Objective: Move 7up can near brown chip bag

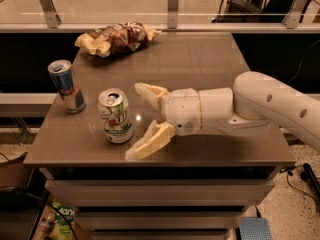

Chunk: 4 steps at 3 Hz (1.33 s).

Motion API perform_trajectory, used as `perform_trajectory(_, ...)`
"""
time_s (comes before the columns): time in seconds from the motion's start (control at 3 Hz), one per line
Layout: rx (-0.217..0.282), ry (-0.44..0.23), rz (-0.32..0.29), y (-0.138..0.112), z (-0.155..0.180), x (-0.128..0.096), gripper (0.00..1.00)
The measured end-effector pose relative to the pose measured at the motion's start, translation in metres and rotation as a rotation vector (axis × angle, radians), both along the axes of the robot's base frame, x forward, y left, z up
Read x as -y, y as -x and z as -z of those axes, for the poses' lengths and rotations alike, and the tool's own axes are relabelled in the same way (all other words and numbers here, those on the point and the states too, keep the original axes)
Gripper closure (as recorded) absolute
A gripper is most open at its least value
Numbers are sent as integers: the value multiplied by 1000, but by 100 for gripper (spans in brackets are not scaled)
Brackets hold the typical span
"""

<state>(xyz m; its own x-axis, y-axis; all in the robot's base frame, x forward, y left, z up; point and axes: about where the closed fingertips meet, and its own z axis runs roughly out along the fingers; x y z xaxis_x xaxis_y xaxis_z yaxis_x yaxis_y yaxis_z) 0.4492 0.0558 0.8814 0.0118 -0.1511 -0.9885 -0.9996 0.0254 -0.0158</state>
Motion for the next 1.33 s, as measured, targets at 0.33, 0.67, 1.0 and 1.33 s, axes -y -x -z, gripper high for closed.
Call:
perform_trajectory(0.33,7,-28,50,-3,-1,-15,0)
perform_trajectory(0.67,28,-55,75,-8,-2,-28,0)
perform_trajectory(1.0,49,-75,81,-11,-6,-40,18)
perform_trajectory(1.33,50,-73,77,-10,-7,-41,41)
